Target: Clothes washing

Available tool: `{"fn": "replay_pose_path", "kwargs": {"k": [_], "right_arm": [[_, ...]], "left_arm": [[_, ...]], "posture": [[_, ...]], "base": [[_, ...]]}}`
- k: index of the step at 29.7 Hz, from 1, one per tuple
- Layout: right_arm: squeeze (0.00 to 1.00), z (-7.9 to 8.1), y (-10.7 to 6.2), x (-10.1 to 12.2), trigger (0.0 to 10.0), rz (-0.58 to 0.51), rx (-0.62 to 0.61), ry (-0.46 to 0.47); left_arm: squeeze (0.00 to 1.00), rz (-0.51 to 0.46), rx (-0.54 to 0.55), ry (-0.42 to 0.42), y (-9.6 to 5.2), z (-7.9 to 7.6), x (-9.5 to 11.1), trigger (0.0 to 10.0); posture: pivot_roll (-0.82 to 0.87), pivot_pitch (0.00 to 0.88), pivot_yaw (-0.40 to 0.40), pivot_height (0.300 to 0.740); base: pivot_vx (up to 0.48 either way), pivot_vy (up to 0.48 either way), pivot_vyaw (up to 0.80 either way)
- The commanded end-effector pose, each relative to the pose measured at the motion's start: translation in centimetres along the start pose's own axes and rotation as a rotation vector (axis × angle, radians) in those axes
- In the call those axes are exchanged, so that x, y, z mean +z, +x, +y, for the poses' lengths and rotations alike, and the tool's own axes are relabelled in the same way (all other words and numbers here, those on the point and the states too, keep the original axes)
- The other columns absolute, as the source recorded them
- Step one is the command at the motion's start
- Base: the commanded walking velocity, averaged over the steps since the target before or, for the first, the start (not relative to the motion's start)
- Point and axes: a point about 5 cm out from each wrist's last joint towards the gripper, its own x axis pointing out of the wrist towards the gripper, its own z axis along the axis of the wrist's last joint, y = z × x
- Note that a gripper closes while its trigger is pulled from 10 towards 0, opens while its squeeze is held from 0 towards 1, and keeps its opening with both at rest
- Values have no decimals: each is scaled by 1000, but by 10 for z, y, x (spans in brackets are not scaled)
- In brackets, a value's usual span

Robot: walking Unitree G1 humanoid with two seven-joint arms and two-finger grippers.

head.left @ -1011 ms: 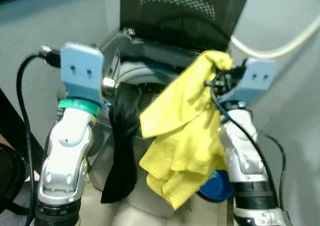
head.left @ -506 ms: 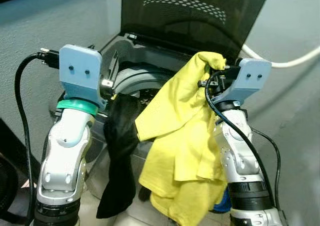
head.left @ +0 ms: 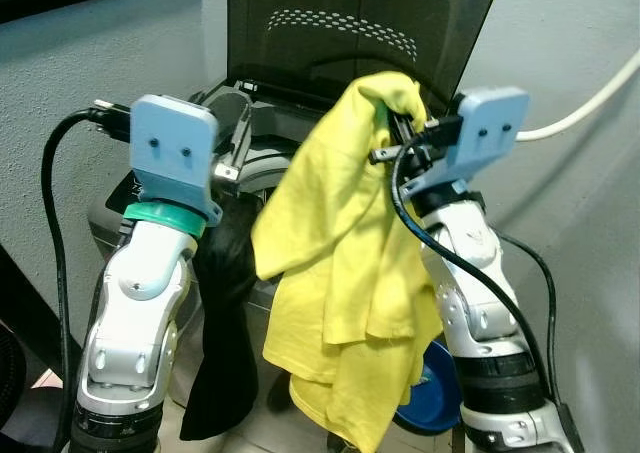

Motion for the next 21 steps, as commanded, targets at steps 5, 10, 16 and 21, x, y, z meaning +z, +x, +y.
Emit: {"fn": "replay_pose_path", "kwargs": {"k": [5, 10, 16, 21], "right_arm": [[0, 20, 29, 41, 10000, -158, 124, 124], [0, 31, 31, 53, 10000, -189, 235, 194], [0, 25, 28, 61, 10000, -205, 240, 278], [0, 13, 21, 53, 10000, -172, 212, 321]], "left_arm": [[0, 167, -310, -306, -8, -41, -24, 10000], [0, 226, -555, -442, -8, -60, -30, 10000], [0, 260, -466, -377, 10, -40, -47, 10000], [0, 309, -231, -200, 33, 3, -67, 10000]], "posture": [[183, 0, -32, 740], [175, 0, -31, 740], [142, 0, -5, 740], [135, 0, 3, 740]], "base": [[0, 0, 0], [0, 0, 0], [0, 0, 0], [0, 0, 0]]}}
